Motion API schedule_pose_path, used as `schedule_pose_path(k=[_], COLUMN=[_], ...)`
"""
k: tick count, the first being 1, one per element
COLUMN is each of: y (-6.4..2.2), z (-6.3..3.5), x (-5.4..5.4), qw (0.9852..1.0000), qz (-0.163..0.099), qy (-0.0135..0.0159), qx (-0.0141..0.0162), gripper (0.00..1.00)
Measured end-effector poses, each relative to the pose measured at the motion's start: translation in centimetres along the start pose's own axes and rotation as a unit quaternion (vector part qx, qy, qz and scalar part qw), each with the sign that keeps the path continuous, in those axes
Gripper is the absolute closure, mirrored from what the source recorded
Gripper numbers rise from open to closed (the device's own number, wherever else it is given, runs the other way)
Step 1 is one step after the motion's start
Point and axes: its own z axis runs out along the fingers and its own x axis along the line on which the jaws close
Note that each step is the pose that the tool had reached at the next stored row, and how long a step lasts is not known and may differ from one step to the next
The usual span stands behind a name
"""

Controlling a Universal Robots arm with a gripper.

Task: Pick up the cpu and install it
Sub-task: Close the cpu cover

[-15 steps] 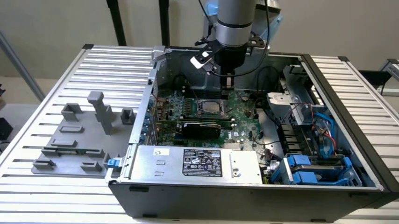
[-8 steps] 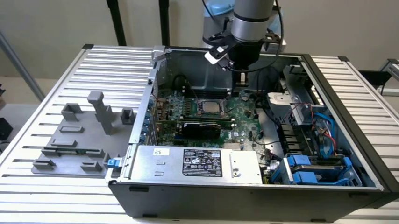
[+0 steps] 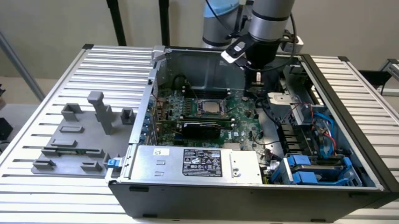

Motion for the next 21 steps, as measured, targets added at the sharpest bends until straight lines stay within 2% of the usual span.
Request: schedule_pose_path(k=[2, 6, 8, 12, 13, 14, 18, 21], y=[0.63, 0.67, 0.30, -1.14, -1.31, -1.46, -2.21, -3.03], z=[0.18, 0.90, 1.25, 1.81, 1.82, 1.81, 1.81, 1.80], x=[0.0, -0.1, -0.1, -0.2, -0.2, -0.2, -0.2, -0.3], qw=[1.0000, 1.0000, 1.0000, 1.0000, 1.0000, 1.0000, 0.9997, 0.9995], qz=[0.000, 0.000, 0.000, 0.000, 0.000, 0.000, 0.000, 0.000], qy=[0.0001, 0.0000, 0.0000, 0.0001, 0.0001, 0.0002, 0.0011, 0.0019], qx=[0.0004, 0.0005, 0.0005, 0.0008, 0.0027, 0.0060, 0.0231, 0.0315], gripper=[0.89, 0.89, 0.89, 0.89, 0.89, 0.89, 0.89, 0.89])
